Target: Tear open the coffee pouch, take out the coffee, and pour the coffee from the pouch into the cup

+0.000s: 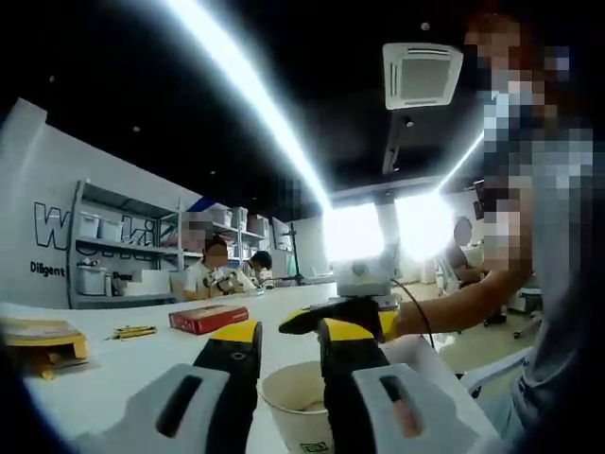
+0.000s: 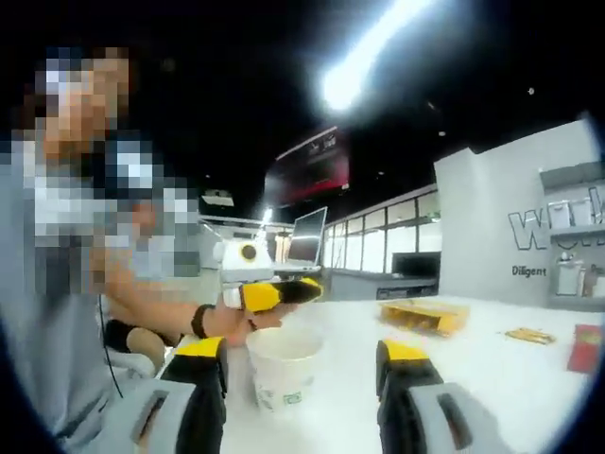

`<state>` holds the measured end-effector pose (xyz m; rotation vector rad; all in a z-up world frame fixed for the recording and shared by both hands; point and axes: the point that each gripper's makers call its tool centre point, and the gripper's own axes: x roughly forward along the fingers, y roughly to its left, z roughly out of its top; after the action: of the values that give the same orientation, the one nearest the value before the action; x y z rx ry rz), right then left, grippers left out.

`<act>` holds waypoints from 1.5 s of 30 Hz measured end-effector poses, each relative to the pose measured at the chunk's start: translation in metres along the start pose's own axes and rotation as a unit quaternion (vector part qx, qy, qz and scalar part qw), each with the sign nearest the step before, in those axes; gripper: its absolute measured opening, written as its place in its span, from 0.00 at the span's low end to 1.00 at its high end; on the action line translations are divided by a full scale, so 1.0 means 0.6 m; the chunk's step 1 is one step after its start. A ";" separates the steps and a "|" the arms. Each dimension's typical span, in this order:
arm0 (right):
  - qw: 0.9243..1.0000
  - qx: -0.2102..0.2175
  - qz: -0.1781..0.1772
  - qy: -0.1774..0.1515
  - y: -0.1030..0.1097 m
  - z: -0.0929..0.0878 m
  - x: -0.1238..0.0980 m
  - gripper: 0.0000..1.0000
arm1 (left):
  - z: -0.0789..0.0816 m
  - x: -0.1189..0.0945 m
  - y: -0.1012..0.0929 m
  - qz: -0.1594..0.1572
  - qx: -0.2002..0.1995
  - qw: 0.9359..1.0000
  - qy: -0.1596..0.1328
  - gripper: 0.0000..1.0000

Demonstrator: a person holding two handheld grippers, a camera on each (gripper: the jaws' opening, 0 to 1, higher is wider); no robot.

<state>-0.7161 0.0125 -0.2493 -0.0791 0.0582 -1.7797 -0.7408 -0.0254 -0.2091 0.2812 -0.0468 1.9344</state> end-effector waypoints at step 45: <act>0.997 -0.017 -0.005 0.082 -0.014 -0.074 0.066 0.41 | 0.006 -0.002 0.002 0.003 0.002 1.000 -0.010 0.28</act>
<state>-0.7361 -0.0245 -0.2922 0.0421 0.2058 -1.7934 -0.7409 -0.0279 -0.2055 0.3031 -0.0559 1.9375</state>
